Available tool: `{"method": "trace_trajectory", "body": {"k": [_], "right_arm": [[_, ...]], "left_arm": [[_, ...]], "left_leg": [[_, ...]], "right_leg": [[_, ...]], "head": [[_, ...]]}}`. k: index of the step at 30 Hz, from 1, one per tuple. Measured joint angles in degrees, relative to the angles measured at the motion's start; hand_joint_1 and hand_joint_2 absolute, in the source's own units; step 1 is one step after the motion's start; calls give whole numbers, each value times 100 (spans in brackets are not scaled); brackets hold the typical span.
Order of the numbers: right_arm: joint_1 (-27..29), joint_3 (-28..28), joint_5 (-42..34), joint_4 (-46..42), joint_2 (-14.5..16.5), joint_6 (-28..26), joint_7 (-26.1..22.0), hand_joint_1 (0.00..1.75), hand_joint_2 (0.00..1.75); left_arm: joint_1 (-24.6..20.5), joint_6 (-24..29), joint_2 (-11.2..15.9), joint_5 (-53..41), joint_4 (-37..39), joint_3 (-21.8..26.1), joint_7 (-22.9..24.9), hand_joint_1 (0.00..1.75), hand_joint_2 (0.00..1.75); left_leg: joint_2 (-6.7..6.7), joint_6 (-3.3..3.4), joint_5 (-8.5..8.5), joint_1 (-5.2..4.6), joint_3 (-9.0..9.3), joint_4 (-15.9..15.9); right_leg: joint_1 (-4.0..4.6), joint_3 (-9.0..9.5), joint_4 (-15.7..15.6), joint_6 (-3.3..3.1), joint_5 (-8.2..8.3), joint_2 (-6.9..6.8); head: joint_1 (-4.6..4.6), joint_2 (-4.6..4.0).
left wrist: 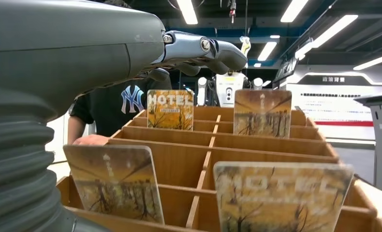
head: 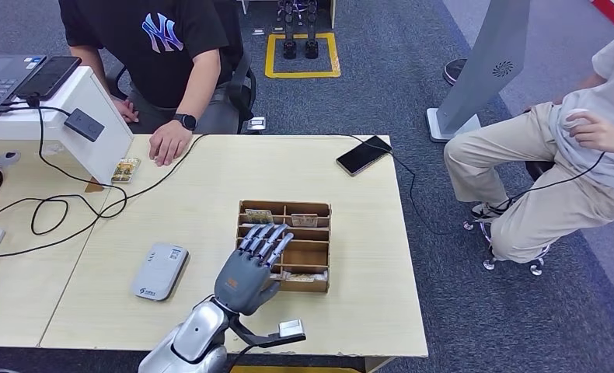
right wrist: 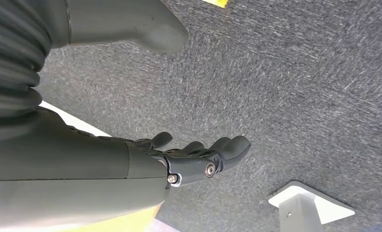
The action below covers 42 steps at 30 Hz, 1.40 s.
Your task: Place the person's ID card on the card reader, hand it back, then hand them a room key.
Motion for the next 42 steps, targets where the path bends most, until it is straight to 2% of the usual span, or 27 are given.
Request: {"method": "trace_trajectory", "body": {"k": [9, 16, 28, 42], "right_arm": [[2, 0, -5, -5, -1, -1, 119, 0, 175], [4, 0, -37, -22, 0, -1, 181, 0, 175], [29, 0, -48, -81, 1, -1, 276, 0, 175], [31, 0, 173, -83, 2, -1, 237, 0, 175]], "left_arm": [[65, 104, -80, -534, -10, 56, 506, 0, 175], [314, 134, -227, -791, -384, 475, 495, 0, 175], [495, 136, -425, -1165, -726, 1111, 648, 0, 175], [344, 135, -352, -1320, -411, 1031, 943, 0, 175]], "left_leg": [[0, 0, 0, -1, 0, 0], [0, 0, 0, 0, 0, 0], [0, 0, 0, 0, 0, 0], [1, 0, 0, 0, 2, 0]], "right_leg": [[0, 1, 0, 0, 0, 0], [0, 1, 0, 0, 0, 0], [0, 1, 0, 0, 0, -1], [0, 0, 0, 0, 0, 1]], "head": [[0, 0], [1, 0], [0, 0], [-1, 0]]}}
